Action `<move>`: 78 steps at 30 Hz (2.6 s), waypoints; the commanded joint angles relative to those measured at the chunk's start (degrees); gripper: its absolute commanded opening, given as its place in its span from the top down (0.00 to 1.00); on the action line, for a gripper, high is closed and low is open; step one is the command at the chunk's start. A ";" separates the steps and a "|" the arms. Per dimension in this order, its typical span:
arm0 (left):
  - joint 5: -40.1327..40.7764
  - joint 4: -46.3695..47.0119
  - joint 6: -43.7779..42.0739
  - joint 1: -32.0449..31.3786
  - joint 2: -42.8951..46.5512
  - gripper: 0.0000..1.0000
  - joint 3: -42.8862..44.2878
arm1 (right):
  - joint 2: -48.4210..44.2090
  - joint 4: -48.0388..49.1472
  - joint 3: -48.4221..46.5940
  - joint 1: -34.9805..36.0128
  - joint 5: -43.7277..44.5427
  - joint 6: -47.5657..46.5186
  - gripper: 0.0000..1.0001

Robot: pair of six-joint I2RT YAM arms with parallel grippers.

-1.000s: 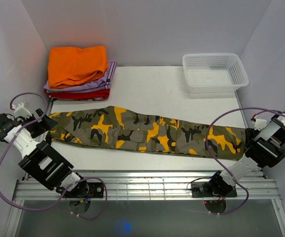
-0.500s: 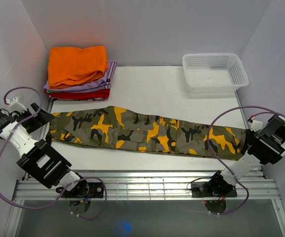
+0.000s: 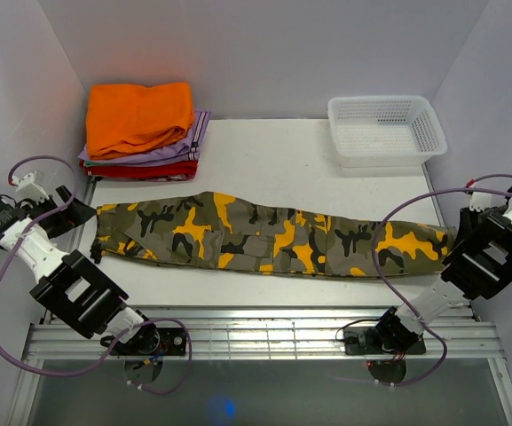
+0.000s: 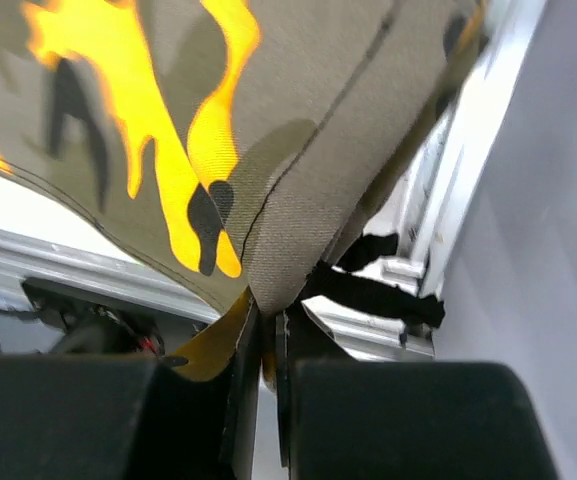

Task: Fold and stack the trousers
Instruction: Fold the trousers

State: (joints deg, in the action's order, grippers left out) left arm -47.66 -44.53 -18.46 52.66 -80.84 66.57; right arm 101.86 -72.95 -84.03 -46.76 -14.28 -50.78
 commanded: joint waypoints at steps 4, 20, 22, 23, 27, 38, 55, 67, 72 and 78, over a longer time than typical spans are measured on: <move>0.37 0.85 -1.85 -0.54 0.51 0.02 -0.29 | -10.97 -1.59 1.92 10.35 -18.73 3.40 0.92; 3.45 0.85 0.52 -1.25 -2.04 0.02 -2.05 | -14.59 35.48 9.67 56.32 -38.72 43.11 0.92; 3.45 0.76 1.75 -1.34 -2.13 0.02 -2.05 | -13.01 39.62 10.90 58.79 -38.28 45.85 0.92; 3.89 0.76 2.19 -1.34 -2.13 0.02 -1.97 | -12.40 43.90 11.34 61.24 -38.10 48.82 0.92; 5.56 1.03 3.69 -1.42 -2.13 0.02 -1.70 | -10.02 52.80 13.97 67.49 -35.73 54.63 0.92; 8.28 1.64 2.46 -1.69 -0.29 0.02 -3.37 | -4.66 66.44 17.15 79.89 -25.45 65.90 0.92; 9.25 3.05 0.97 -2.30 0.85 0.02 -4.69 | 2.29 60.65 10.29 88.34 -25.97 63.28 0.15; 8.29 -1.16 -6.41 -17.50 7.97 0.02 -2.23 | -7.46 35.25 14.32 81.14 -12.37 36.21 0.41; 1.51 -3.72 -4.84 -25.13 9.21 0.02 -2.93 | -14.23 28.57 20.57 67.44 -6.90 33.65 0.45; 4.59 0.23 0.87 -27.18 8.16 0.03 -4.60 | -14.25 22.51 24.08 52.31 -9.96 31.98 0.21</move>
State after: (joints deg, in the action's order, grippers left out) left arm -42.78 -45.95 -20.45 25.26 -73.17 62.22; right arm 87.85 -43.77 -61.65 7.84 -22.81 -15.97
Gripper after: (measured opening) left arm 0.971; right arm 0.768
